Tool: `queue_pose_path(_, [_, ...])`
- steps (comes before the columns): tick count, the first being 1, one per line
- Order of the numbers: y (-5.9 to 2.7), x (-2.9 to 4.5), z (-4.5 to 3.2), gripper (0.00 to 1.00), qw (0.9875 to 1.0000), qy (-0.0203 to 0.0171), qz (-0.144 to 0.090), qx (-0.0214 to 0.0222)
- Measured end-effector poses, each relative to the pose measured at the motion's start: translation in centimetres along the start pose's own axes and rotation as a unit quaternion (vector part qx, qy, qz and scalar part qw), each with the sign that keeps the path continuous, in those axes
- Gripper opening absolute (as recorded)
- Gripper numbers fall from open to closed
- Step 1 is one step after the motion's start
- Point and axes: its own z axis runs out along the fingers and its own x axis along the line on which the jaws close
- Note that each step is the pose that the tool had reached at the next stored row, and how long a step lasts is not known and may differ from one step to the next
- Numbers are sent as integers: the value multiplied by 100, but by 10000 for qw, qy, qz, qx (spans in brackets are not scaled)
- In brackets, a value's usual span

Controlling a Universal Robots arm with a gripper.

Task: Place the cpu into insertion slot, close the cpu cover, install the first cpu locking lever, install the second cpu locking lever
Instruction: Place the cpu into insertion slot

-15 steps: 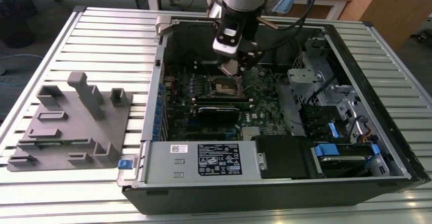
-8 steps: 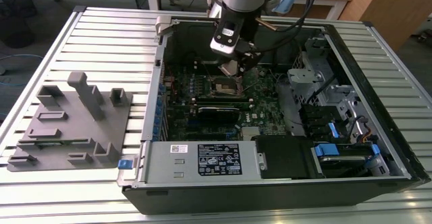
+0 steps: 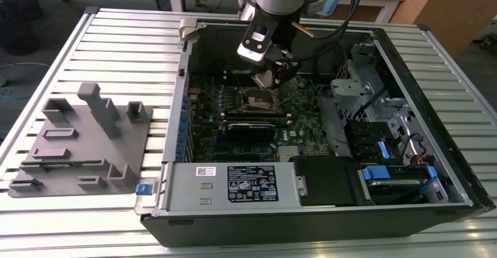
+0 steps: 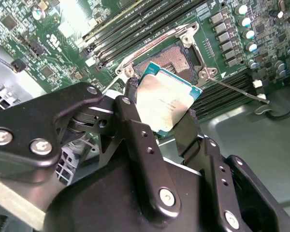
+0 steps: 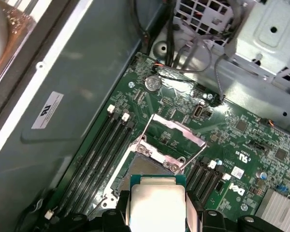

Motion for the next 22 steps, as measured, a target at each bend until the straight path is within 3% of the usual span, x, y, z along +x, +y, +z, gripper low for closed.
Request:
queue_pose_path(17, [-3, 1, 22, 54, 9986, -46, 521, -10])
queue_pose_path(22, [-5, 1, 37, 54, 9967, -71, 814, -15])
